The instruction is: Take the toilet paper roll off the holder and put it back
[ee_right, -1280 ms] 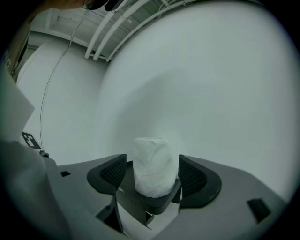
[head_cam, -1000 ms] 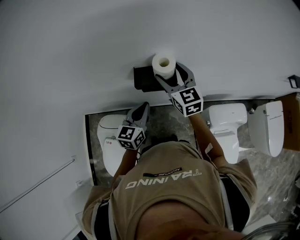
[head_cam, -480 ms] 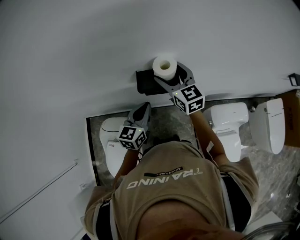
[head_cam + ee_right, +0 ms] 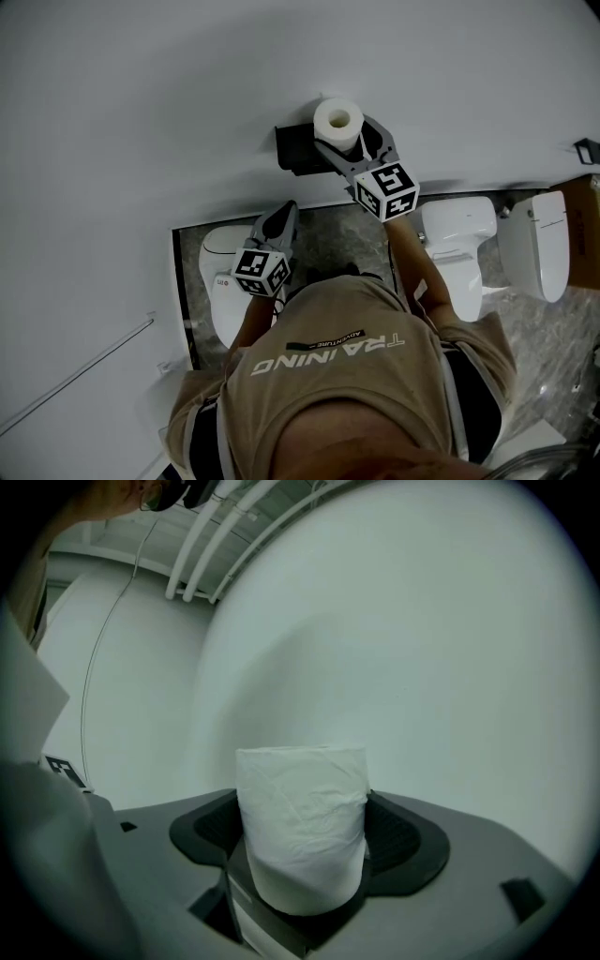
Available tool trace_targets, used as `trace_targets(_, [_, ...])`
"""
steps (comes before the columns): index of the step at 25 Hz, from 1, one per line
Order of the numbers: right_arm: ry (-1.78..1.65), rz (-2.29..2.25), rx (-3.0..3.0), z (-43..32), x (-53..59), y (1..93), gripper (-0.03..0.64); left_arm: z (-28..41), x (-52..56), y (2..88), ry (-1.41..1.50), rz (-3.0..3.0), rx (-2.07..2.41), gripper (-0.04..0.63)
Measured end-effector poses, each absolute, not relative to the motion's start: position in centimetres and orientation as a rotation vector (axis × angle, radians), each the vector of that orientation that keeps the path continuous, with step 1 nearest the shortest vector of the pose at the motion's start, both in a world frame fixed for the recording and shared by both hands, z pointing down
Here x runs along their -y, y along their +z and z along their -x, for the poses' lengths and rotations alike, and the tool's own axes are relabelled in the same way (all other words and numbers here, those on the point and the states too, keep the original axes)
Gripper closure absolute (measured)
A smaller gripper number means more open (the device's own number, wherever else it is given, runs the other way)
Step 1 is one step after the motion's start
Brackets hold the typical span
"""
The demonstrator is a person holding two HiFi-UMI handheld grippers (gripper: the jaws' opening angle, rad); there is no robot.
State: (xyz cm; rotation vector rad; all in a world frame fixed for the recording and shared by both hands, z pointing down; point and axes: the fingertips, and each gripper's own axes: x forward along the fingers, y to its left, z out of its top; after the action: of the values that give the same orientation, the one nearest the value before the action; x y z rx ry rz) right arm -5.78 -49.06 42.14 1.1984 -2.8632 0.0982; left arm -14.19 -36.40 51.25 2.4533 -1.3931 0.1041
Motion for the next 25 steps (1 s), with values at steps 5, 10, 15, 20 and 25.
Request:
trace_targets(5, [0.039,-1.228,2.848,5.3,46.0,41.4,0.276,14.2,35.0,51.3,0.089,-2.486,1.342,0.597])
trace_targets(10, [0.026,-1.289,2.801,3.5,42.2,42.3,0.276,12.6,33.2,52.3,0.094,-2.535,1.221,0.597])
trace_targets(15, [0.023,-1.322,2.759,2.4,38.7,43.4,0.276,11.2,31.2,52.7,0.098,-2.568,1.138,0.597])
trace_targets(20, [0.027,-1.297,2.78,1.3,35.2,44.1,0.276,9.7,28.8,52.6,0.129,-2.596,1.118,0.597])
trace_targets(25, [0.005,-1.206,2.814,0.0,31.9,45.5,0.276,8.2,26.4,52.7,0.132,-2.595,1.19,0.597])
